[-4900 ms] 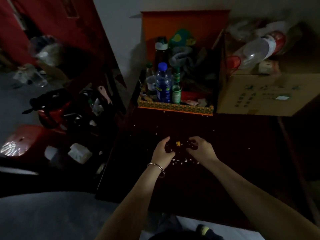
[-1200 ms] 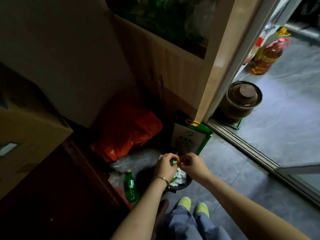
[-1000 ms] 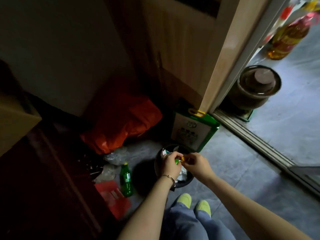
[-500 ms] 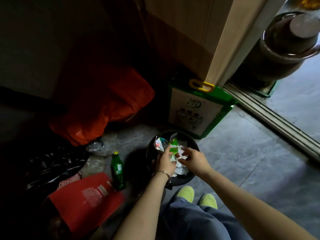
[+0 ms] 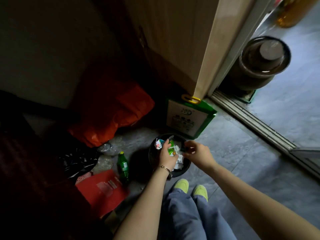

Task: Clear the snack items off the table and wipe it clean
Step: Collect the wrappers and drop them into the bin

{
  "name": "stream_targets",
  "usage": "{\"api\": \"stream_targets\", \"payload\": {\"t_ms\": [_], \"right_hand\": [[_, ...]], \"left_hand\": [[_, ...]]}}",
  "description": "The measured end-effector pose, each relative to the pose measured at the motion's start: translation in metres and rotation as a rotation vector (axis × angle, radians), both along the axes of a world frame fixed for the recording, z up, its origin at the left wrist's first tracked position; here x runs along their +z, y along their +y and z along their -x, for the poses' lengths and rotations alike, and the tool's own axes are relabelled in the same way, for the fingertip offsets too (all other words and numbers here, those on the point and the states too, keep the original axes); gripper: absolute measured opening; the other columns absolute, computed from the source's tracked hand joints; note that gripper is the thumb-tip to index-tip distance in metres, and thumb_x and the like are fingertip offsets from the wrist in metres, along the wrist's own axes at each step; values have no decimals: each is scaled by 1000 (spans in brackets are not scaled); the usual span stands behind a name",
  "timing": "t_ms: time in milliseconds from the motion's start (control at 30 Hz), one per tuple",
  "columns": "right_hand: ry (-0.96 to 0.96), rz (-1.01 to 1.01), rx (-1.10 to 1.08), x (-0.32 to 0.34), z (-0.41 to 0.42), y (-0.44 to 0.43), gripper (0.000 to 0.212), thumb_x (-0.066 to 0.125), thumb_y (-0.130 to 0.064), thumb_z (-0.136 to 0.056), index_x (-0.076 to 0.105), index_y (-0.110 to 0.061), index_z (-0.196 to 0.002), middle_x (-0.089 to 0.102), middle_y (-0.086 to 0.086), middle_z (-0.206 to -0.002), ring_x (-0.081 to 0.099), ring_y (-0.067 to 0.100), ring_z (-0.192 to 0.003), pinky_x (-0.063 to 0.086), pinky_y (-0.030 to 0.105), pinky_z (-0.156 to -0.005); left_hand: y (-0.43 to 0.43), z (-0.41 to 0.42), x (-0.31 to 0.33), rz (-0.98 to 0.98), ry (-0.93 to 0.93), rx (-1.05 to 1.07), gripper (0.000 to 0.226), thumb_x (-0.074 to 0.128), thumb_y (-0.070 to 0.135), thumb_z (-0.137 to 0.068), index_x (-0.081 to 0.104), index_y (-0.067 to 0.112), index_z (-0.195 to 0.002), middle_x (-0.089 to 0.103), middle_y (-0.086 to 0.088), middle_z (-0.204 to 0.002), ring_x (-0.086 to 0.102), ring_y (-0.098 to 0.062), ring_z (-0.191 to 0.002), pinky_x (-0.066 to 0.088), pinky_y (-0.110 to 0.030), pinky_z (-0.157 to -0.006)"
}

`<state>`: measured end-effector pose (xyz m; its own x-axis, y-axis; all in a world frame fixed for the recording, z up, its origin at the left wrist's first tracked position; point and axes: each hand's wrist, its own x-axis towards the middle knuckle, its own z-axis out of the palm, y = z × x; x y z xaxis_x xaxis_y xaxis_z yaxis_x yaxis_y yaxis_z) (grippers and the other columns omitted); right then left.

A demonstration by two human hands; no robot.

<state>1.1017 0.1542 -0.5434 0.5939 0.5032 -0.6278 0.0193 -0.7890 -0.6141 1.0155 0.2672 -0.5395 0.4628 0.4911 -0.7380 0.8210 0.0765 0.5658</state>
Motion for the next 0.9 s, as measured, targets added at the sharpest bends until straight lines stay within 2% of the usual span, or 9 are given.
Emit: {"api": "stream_targets", "payload": {"t_ms": [100,167,333,433,500,567,700,833,900], "right_hand": [[-34,-49,18,57,-8,1,45,73,-27,-79,60,-17,-121,67,1,-115,63,17,-99,51,30,-84],[-70,-87,-7,96,-15,-1,39,73,-26,-79,63,-16,-116,68,-1,-112,65,15,-96,51,26,-81],[-178,-109,-60,181,-32,-20,13,73,-25,-79,69,-16,-89,67,2,-92,63,17,-87,50,30,-75],[-233,-121,-93,221,-39,-32,11,68,-30,-84,65,-20,-81,64,-3,-81,62,14,-80,49,31,-71],[-272,-122,-131,247,-44,-41,17,63,-35,-87,66,-18,-85,66,-5,-81,61,13,-78,50,32,-71],[-295,-127,-173,271,-48,-53,23,59,-38,-90,68,-17,-89,68,-2,-82,63,16,-79,52,37,-72],[-328,-179,-242,313,-58,-80,34,51,-42,-93,67,-14,-82,68,2,-77,63,17,-72,51,39,-69],[-373,-248,-283,352,-69,-111,31,49,-36,-96,62,-20,-73,65,-4,-72,58,10,-66,44,29,-61],[-400,-284,-324,366,-76,-124,31,48,-35,-96,64,-19,-74,69,-2,-76,63,14,-72,46,32,-66]], "left_hand": [[-1,-10,52,-9,-48,-6,72,63,-5,-82,31,9,-145,47,-8,-141,45,-19,-128,34,-17,-98],[-3,-15,86,-37,-84,-12,67,64,-3,-81,37,12,-141,52,-4,-137,48,-18,-125,37,-22,-100],[-10,-26,164,-101,-201,-29,37,64,7,-86,58,11,-122,63,-1,-119,57,-13,-113,42,-20,-94],[-16,-36,214,-215,-294,-87,13,59,15,-90,69,11,-98,69,-1,-100,60,-10,-91,40,-12,-74],[-23,-45,241,-273,-331,-134,13,57,20,-91,68,15,-84,70,2,-89,62,-13,-83,43,-20,-70],[-32,-53,263,-278,-341,-174,20,55,24,-92,62,21,-74,70,4,-82,65,-16,-80,52,-29,-75],[-53,-75,297,-271,-394,-204,29,54,27,-93,57,24,-65,67,7,-70,67,-20,-74,56,-40,-78],[-81,-100,333,-291,-450,-253,35,51,33,-95,58,23,-62,68,4,-70,67,-20,-75,54,-34,-76],[-95,-113,348,-243,-507,-259,36,48,32,-96,59,21,-64,68,0,-72,67,-23,-76,53,-34,-73]]}}
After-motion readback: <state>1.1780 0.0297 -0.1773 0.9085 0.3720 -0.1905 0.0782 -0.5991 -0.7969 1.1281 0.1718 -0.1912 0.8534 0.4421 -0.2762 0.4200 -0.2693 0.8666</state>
